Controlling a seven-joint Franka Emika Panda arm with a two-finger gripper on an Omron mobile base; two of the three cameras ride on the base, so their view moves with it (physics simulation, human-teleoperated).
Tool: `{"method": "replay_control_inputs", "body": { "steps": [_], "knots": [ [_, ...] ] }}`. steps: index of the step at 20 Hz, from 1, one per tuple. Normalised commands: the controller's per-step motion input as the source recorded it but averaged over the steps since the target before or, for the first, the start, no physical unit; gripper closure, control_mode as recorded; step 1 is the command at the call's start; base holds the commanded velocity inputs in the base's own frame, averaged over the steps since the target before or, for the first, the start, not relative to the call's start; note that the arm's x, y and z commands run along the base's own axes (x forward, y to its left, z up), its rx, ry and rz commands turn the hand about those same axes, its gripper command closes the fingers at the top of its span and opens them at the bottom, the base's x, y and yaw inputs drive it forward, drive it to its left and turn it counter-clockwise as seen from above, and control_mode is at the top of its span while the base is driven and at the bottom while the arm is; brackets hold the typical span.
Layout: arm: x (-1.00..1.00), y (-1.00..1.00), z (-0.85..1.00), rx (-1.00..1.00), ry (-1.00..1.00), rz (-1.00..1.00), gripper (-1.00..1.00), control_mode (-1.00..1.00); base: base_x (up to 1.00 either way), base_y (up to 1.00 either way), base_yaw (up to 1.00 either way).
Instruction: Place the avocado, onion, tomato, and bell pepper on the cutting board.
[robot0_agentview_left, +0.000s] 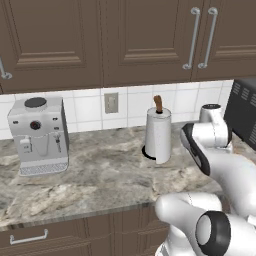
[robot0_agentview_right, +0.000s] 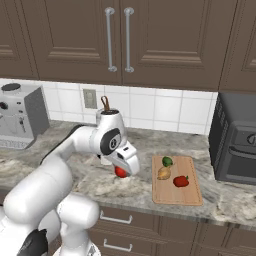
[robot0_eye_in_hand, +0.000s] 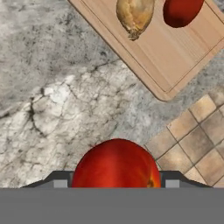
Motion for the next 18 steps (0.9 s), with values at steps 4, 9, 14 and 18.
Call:
{"method": "replay_control_inputs", "body": {
  "steps": [4, 9, 14, 18],
  "knots": [
    [-0.11, -0.74, 0.0, 0.07, 0.06, -0.13, 1.0, -1.0, 0.0, 0.0, 0.0],
    [-0.03, -0.57, -0.07, 0.05, 0.02, -0.11, 1.0, -1.0, 0.0, 0.0, 0.0],
    [0.31, -0.39, -0.09, 0.05, 0.02, -0.03, 1.0, -1.0, 0.0, 0.0, 0.0],
    [0.43, -0.41, -0.14, 0.07, 0.0, 0.0, 1.0, -1.0, 0.0, 0.0, 0.0]
  ]
}}
